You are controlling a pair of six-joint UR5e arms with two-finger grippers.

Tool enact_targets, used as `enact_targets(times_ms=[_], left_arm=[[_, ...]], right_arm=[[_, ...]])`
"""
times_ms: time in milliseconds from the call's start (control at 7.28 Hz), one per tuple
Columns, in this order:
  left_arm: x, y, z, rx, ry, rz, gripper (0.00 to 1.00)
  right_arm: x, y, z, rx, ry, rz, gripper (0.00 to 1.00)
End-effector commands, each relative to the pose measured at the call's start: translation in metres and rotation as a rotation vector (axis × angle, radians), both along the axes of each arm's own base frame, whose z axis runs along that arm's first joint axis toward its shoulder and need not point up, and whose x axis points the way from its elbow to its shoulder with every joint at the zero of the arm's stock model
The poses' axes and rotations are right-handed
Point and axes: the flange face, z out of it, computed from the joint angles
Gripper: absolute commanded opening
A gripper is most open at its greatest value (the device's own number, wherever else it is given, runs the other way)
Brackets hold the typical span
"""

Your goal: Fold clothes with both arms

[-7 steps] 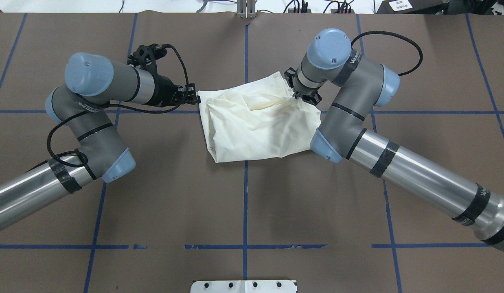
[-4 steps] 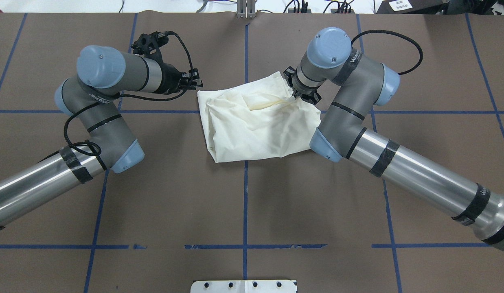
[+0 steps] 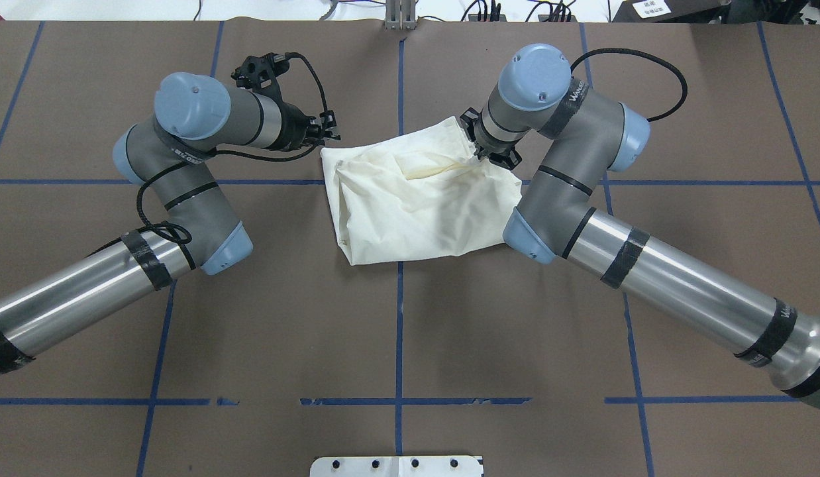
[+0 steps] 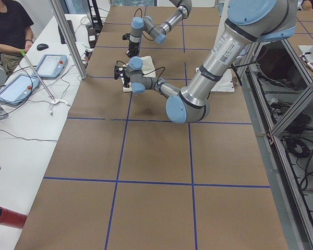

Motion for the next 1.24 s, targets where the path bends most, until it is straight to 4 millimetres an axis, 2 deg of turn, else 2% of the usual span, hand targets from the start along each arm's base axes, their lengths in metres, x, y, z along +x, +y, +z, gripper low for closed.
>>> enact_targets(times_ms=[0,275,412,550,824,962,1099], left_arm=[[0.020,0.013,-0.002,-0.002,-0.001,0.032,0.58],[0.030,0.023,0.004,-0.007,-0.009,0.050,0.58],[0.030,0.023,0.005,-0.008,-0.010,0.051,0.33],[0.029,0.024,0.005,-0.004,-0.010,0.053,0.00],[0.021,0.019,-0.006,0.020,0.001,0.051,0.00],[0.006,0.007,-0.006,0.021,0.000,0.053,0.00],[-0.027,-0.011,-0.014,0.025,0.021,0.076,0.00]], right_arm=[[0.001,-0.001,-0.001,0.001,-0.001,0.001,0.00],[0.001,-0.001,-0.001,0.001,-0.001,0.001,0.00],[0.001,-0.001,-0.002,0.001,-0.003,0.001,0.00],[0.000,-0.001,-0.002,0.001,-0.003,0.000,0.00],[0.003,-0.003,-0.003,0.002,-0.004,0.004,0.00],[0.005,-0.006,-0.005,0.003,-0.005,0.009,0.00],[0.011,-0.011,-0.009,0.007,-0.008,0.019,0.00]])
